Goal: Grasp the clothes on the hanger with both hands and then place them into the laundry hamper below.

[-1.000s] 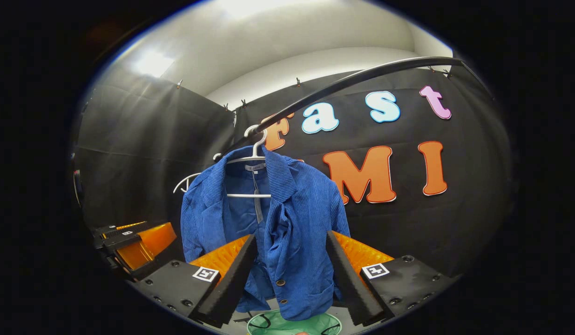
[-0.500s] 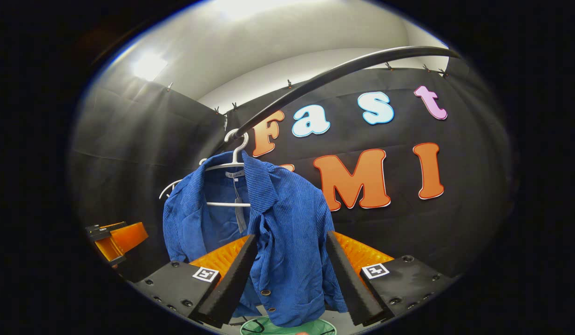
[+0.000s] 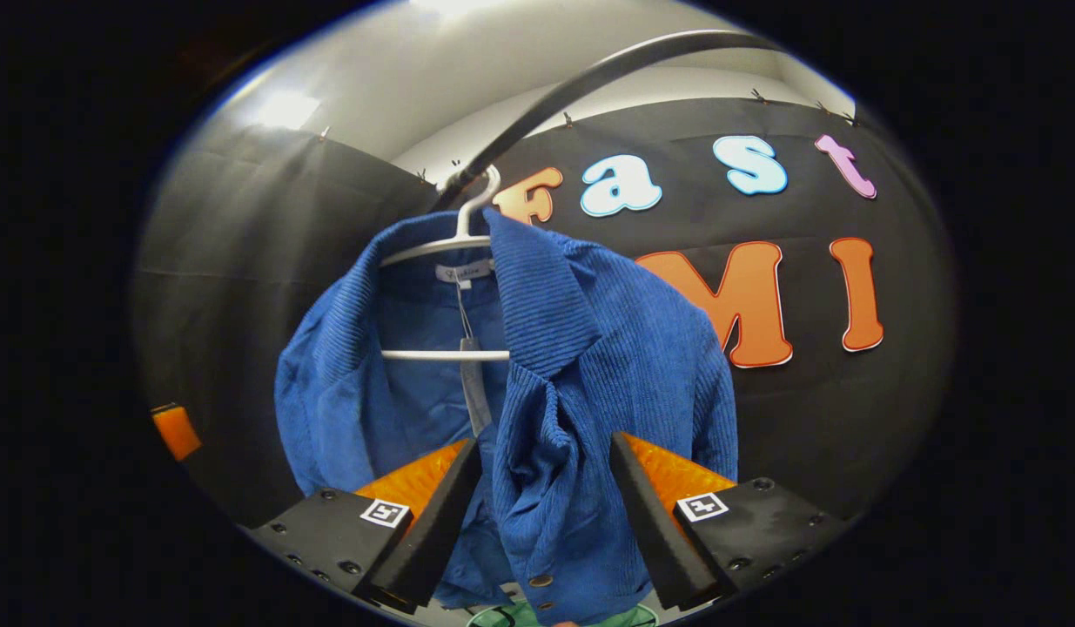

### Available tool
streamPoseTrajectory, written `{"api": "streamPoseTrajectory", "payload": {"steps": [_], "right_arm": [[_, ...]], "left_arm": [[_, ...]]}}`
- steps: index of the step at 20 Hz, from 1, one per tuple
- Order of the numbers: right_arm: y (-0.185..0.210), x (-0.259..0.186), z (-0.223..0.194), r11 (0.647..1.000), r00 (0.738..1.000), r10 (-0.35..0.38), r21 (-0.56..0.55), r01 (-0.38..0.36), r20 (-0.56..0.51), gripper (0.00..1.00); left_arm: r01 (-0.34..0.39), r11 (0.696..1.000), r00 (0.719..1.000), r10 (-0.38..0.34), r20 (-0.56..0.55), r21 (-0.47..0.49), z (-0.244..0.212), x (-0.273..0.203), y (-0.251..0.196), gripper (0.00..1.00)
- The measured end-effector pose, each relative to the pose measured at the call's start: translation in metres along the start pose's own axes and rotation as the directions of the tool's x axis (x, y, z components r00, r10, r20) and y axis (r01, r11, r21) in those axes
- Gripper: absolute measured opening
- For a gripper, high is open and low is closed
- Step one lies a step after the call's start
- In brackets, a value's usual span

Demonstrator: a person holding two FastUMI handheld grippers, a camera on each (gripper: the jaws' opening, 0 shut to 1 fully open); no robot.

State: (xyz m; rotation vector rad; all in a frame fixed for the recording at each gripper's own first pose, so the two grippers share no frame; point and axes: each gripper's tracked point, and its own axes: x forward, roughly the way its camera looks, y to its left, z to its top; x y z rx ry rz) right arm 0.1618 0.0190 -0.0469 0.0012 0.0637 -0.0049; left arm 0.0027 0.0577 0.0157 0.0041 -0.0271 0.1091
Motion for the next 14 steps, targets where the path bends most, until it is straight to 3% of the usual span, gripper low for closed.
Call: {"api": "streamPoseTrajectory", "payload": {"steps": [1,3,6,8,9,14], "right_arm": [[-0.006,0.012,-0.009,0.999,0.999,-0.041,-0.011,0.041,-0.008,0.96],[-0.020,0.030,-0.028,0.994,0.993,-0.109,-0.009,0.108,-0.040,0.96],[-0.027,0.043,-0.057,0.992,0.988,-0.121,0.021,0.124,-0.096,0.96],[-0.016,0.050,-0.066,0.995,0.990,-0.069,0.063,0.078,-0.125,0.96],[-0.010,0.053,-0.064,0.995,0.992,-0.037,0.091,0.048,-0.120,0.91],[0.030,0.037,-0.077,0.973,0.988,0.117,0.211,-0.094,-0.100,0.97]], "left_arm": [[-0.004,1.000,1.000,0.004,0.001,-0.001,0.000,0.002,0.003,0.93],[-0.016,1.000,1.000,0.016,0.003,-0.002,-0.001,0.003,0.011,0.92],[-0.023,1.000,1.000,0.023,0.002,-0.004,-0.004,0.007,0.019,0.92],[-0.017,1.000,1.000,0.017,-0.008,-0.007,-0.008,0.009,0.019,0.92],[-0.012,1.000,1.000,0.012,-0.010,-0.008,-0.010,0.010,0.018,0.92],[-0.003,1.000,1.000,0.003,-0.009,0.009,-0.014,0.011,0.011,0.92]]}}
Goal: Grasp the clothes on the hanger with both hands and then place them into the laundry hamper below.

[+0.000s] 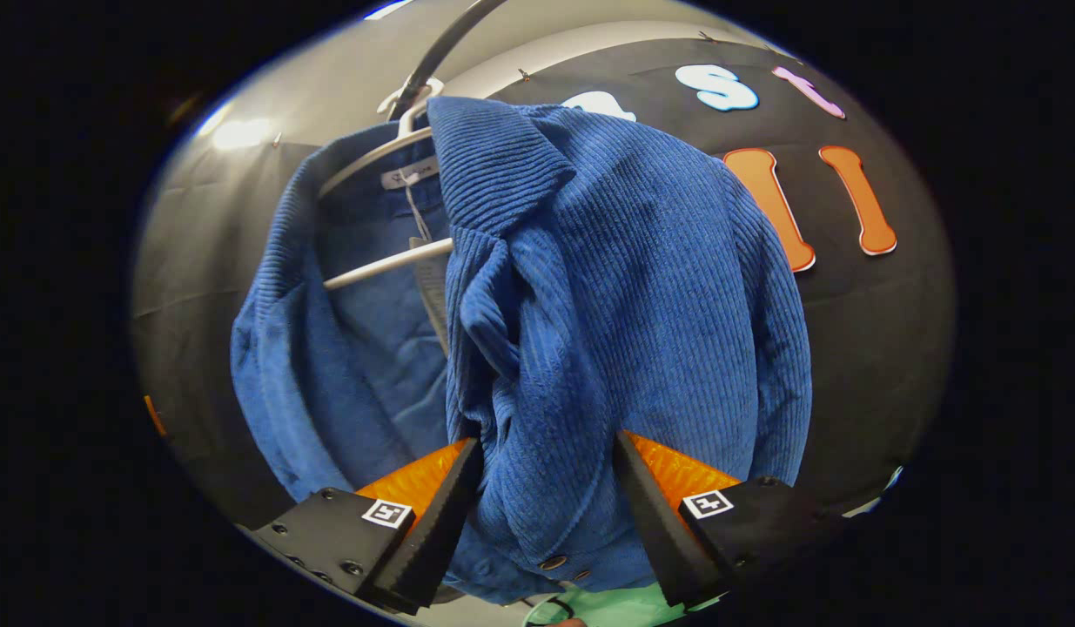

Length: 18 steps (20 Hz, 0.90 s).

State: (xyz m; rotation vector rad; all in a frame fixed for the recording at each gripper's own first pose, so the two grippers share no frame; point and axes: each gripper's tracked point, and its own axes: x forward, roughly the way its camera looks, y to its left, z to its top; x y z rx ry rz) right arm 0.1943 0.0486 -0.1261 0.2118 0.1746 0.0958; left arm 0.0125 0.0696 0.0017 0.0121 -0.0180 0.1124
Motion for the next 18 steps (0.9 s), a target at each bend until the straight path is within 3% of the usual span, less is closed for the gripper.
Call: {"api": "streamPoseTrajectory", "payload": {"steps": [1,3,4,5,6,7,11,15,18], "right_arm": [[0.004,-0.002,-0.003,1.000,1.000,0.020,-0.006,-0.020,-0.007,0.97],[0.034,-0.010,-0.020,0.988,0.983,0.153,0.013,-0.153,-0.104,0.98],[0.041,-0.019,-0.025,0.982,0.974,0.188,0.005,-0.189,-0.122,0.93],[0.038,-0.016,-0.023,0.985,0.981,0.165,-0.032,-0.169,-0.105,0.98],[0.026,-0.009,-0.021,0.989,0.991,0.109,-0.088,-0.115,-0.077,0.98],[0.011,0.000,-0.022,0.990,0.998,0.031,-0.135,-0.040,-0.063,0.97],[-0.030,0.027,-0.032,0.972,0.985,-0.167,-0.176,0.155,-0.054,0.97],[-0.066,0.011,-0.015,0.969,0.976,-0.215,-0.129,0.210,-0.023,0.56],[-0.071,-0.025,0.007,0.982,0.984,-0.178,-0.067,0.178,0.015,0.22]], "left_arm": [[0.004,1.000,1.000,-0.004,-0.005,0.001,-0.002,0.001,-0.003,0.92],[0.019,1.000,1.000,-0.018,-0.014,0.005,-0.005,0.002,-0.009,0.92],[0.018,1.000,1.000,-0.018,-0.013,0.011,-0.005,0.002,-0.010,0.92],[0.014,1.000,1.000,-0.014,-0.011,0.019,-0.006,0.002,-0.009,0.92],[0.009,1.000,1.000,-0.009,-0.011,0.025,-0.007,0.004,-0.009,0.95],[0.009,1.000,1.000,-0.008,-0.018,0.026,-0.011,0.006,-0.012,0.92],[0.028,0.999,0.999,-0.027,-0.033,0.029,-0.018,0.003,-0.020,0.92],[0.048,0.998,0.998,-0.047,-0.049,0.029,-0.029,0.007,-0.028,0.92],[0.086,0.996,0.993,-0.086,-0.080,-0.007,-0.044,0.011,-0.044,0.92]]}}
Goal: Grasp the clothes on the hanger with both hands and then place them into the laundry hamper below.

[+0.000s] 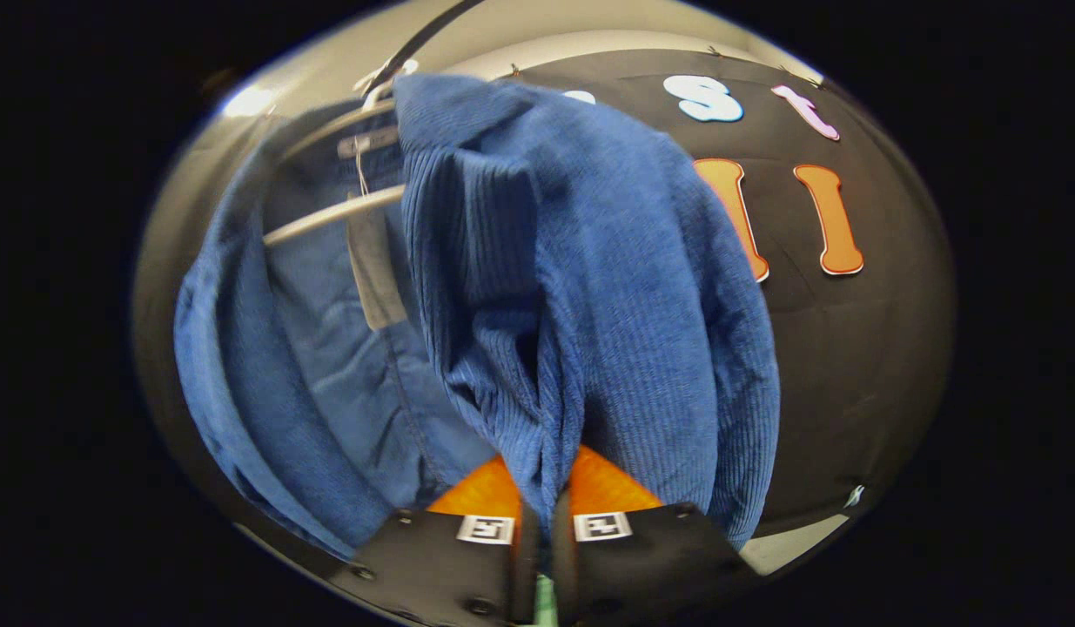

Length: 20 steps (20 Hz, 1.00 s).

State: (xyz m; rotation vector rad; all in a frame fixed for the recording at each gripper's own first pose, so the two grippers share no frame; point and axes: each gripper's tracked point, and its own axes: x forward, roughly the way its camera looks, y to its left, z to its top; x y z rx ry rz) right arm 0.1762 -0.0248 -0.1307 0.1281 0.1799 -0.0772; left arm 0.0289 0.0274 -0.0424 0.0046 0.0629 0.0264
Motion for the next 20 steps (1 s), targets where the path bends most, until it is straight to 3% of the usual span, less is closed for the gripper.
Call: {"api": "streamPoseTrajectory", "payload": {"steps": [1,5,7,10,12,13,17,20], "right_arm": [[-0.010,-0.015,0.011,1.000,1.000,-0.005,0.018,0.005,0.023,0.11],[-0.036,-0.069,0.067,0.999,0.992,-0.010,0.048,0.004,0.126,0.11],[-0.044,-0.093,0.096,0.999,0.984,-0.007,0.041,-0.001,0.176,0.11],[-0.052,-0.129,0.138,1.000,0.969,0.009,0.015,-0.013,0.249,0.11],[-0.048,-0.150,0.157,1.000,0.960,0.030,-0.015,-0.027,0.280,0.11],[-0.045,-0.160,0.163,0.999,0.956,0.043,-0.027,-0.036,0.289,0.11],[-0.038,-0.181,0.178,0.996,0.946,0.088,-0.029,-0.083,0.312,0.07],[-0.035,-0.186,0.182,0.994,0.945,0.107,-0.034,-0.101,0.310,0.11]], "left_arm": [[0.016,1.000,1.000,-0.016,-0.007,-0.016,-0.004,0.004,-0.007,0.92],[0.096,0.991,0.994,-0.101,-0.046,-0.098,-0.025,0.027,-0.040,0.95],[0.101,0.985,0.992,-0.111,-0.061,-0.141,-0.038,0.040,-0.050,0.92],[0.050,0.986,0.996,-0.061,-0.061,-0.156,-0.047,0.069,-0.053,0.92],[0.032,0.988,0.998,-0.039,-0.044,-0.153,-0.050,0.088,-0.059,0.98],[0.019,0.990,0.999,-0.024,-0.034,-0.143,-0.051,0.096,-0.060,0.92],[-0.073,0.995,0.997,0.075,0.016,-0.069,-0.055,0.125,-0.054,0.91],[-0.153,0.987,0.987,0.150,0.061,0.039,-0.063,0.142,-0.039,0.91]]}}
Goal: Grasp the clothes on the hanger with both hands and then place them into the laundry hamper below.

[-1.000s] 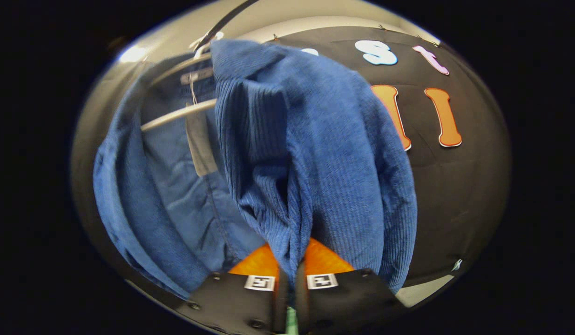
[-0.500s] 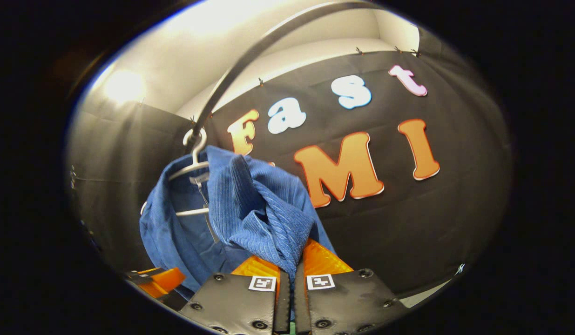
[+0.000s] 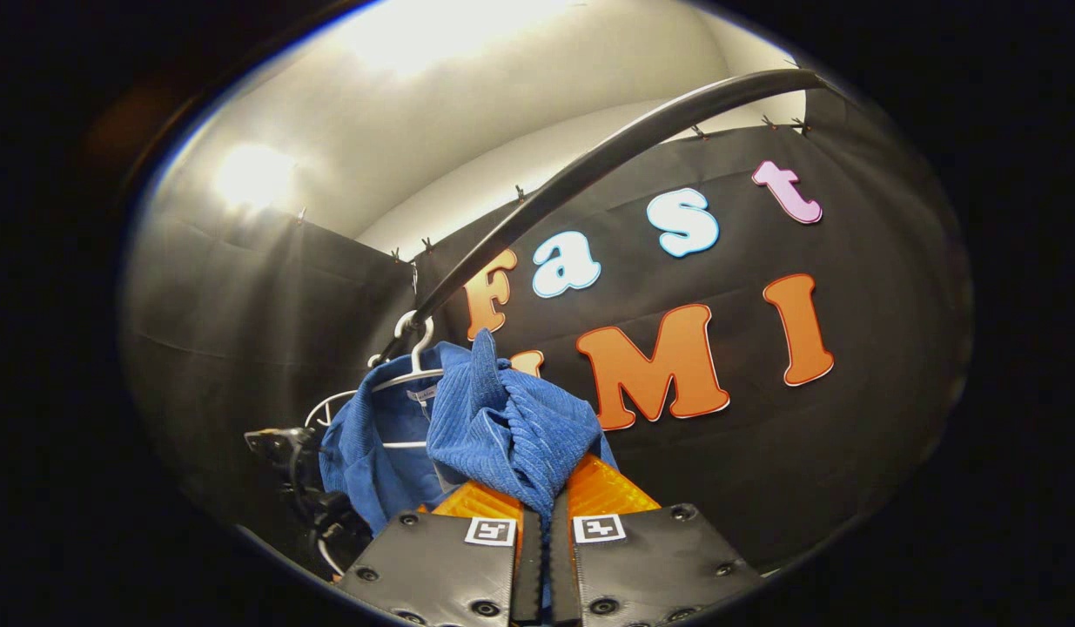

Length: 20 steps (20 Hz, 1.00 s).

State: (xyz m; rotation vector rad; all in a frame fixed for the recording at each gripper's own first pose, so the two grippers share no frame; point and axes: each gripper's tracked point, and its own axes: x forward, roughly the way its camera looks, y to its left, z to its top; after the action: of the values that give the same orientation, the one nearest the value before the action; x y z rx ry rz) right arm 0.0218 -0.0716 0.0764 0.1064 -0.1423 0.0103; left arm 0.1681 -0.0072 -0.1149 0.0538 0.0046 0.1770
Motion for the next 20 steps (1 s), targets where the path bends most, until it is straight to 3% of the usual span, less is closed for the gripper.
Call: {"api": "streamPoseTrajectory", "payload": {"steps": [1,4,6,9,15,20], "right_arm": [[0.000,-0.003,0.000,1.000,1.000,0.000,-0.007,0.000,0.001,0.11],[0.001,-0.006,-0.003,1.000,1.000,0.000,-0.017,0.000,-0.003,0.11],[0.001,-0.001,-0.007,1.000,1.000,-0.005,-0.009,0.005,-0.004,0.11],[0.002,0.005,-0.010,1.000,1.000,-0.010,-0.007,0.010,0.002,0.11],[0.004,0.017,-0.013,1.000,1.000,0.006,-0.001,-0.006,0.006,0.11],[0.006,0.019,-0.015,1.000,1.000,0.015,0.001,-0.015,0.008,0.11]], "left_arm": [[-0.002,0.999,1.000,0.002,0.001,0.042,-0.003,0.003,0.004,0.90],[0.012,0.985,1.000,-0.015,0.014,0.174,-0.002,0.002,0.014,0.58],[0.093,0.975,0.995,-0.096,0.004,0.200,0.001,-0.007,0.006,0.36],[0.076,0.969,0.997,-0.080,0.006,0.235,0.019,-0.031,0.028,0.04],[0.091,0.967,0.996,-0.094,0.001,0.238,0.077,-0.069,0.048,0.04],[0.306,0.932,0.952,-0.295,-0.084,0.194,0.100,-0.093,0.031,0.04]]}}
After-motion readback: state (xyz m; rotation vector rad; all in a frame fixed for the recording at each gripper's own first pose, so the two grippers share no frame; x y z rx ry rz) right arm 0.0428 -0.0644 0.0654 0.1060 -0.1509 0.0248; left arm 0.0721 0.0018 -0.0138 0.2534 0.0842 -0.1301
